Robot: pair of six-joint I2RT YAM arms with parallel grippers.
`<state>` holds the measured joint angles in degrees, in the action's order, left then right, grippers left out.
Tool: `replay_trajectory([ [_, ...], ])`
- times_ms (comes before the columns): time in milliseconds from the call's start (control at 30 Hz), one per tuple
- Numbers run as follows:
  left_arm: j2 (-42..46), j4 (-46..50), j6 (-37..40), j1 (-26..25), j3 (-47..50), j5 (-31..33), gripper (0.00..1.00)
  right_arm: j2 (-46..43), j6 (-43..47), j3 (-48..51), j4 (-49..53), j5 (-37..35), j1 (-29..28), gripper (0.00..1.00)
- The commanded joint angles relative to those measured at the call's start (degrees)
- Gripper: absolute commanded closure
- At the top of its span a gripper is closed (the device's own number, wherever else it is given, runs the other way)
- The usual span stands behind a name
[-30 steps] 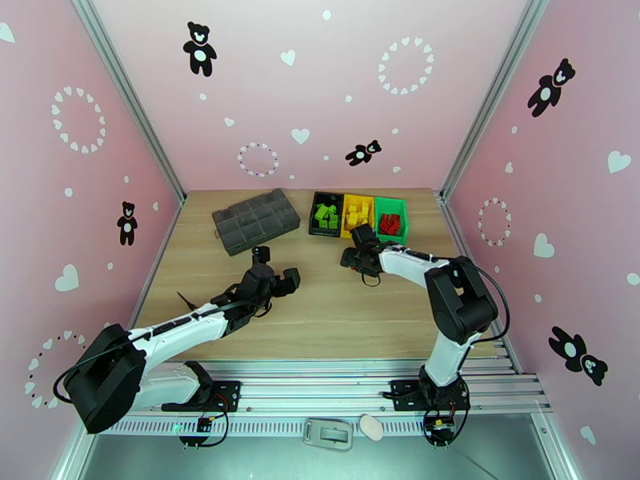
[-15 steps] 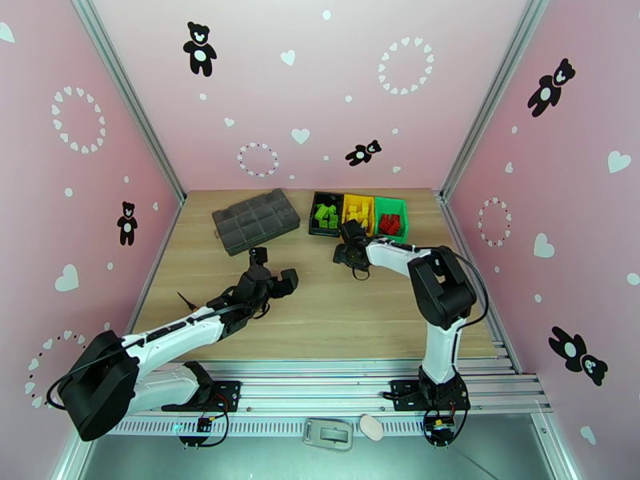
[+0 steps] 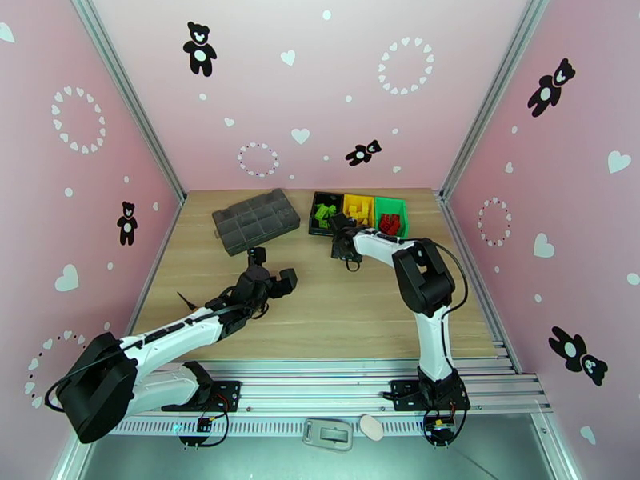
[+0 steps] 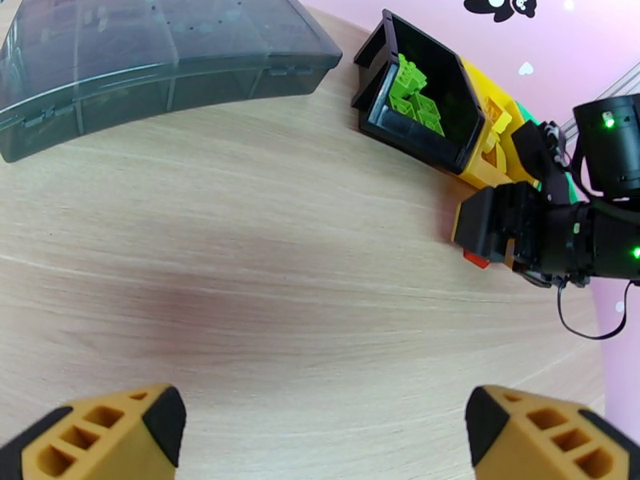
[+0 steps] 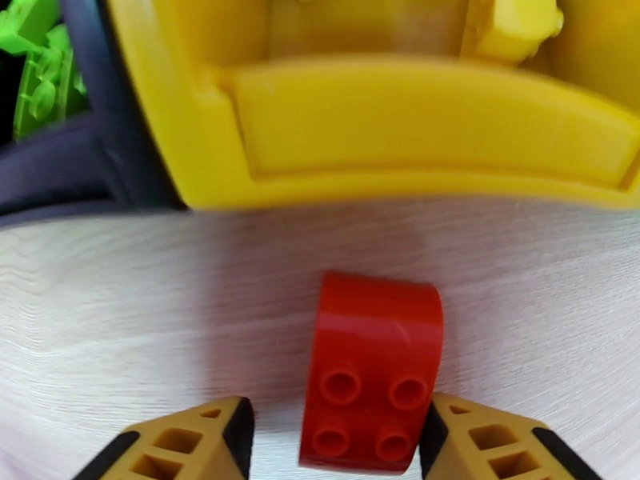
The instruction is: Sort the legos into containers by color
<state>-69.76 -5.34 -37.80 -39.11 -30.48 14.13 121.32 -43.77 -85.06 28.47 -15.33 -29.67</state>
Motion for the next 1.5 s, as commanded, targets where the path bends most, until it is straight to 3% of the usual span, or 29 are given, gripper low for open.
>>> replay_trajectory([
  [0, -3.2, 1.6, -0.4, 0.6, -2.5, -0.9, 0.02, 0.8, 0.9, -1.3, 2.5, -2.7, -0.3, 0.5],
  [267, -17.8, -1.4, -2.2, 0.6, -13.6, -7.3, 0.02, -5.4, 3.2, 1.3, 1.4, -5.2, 0.0, 0.78],
  [333, -21.8, -1.9, -2.2, 0.1, -18.4, -9.1, 0.02, -8.2, 4.2, 2.3, 1.4, -5.6, 0.6, 0.81],
  [633, -40.7, 1.5, -2.4, -1.6, -43.3, -15.2, 0.02, -18.0, 9.5, 3.6, 1.9, -1.8, 10.5, 0.82],
  [933, -51.4, 8.3, -0.8, -2.7, -63.8, -17.4, 0.02, -10.3, 13.3, -9.1, 5.0, 2.5, 20.6, 0.82],
  [1100, -51.4, 9.8, 0.0, -2.7, -65.5, -17.4, 0.02, -1.9, 14.1, -20.1, 8.8, 2.5, 22.3, 0.78],
  [1300, -46.2, 9.8, 1.4, -2.7, -60.4, -15.4, 0.02, 4.3, 14.9, -29.4, 12.4, 2.8, 23.4, 0.55],
  [1467, -38.7, 9.2, 2.8, -2.7, -53.8, -12.2, 0.02, 1.2, 15.2, -27.1, 11.4, 3.4, 23.4, 0.41],
])
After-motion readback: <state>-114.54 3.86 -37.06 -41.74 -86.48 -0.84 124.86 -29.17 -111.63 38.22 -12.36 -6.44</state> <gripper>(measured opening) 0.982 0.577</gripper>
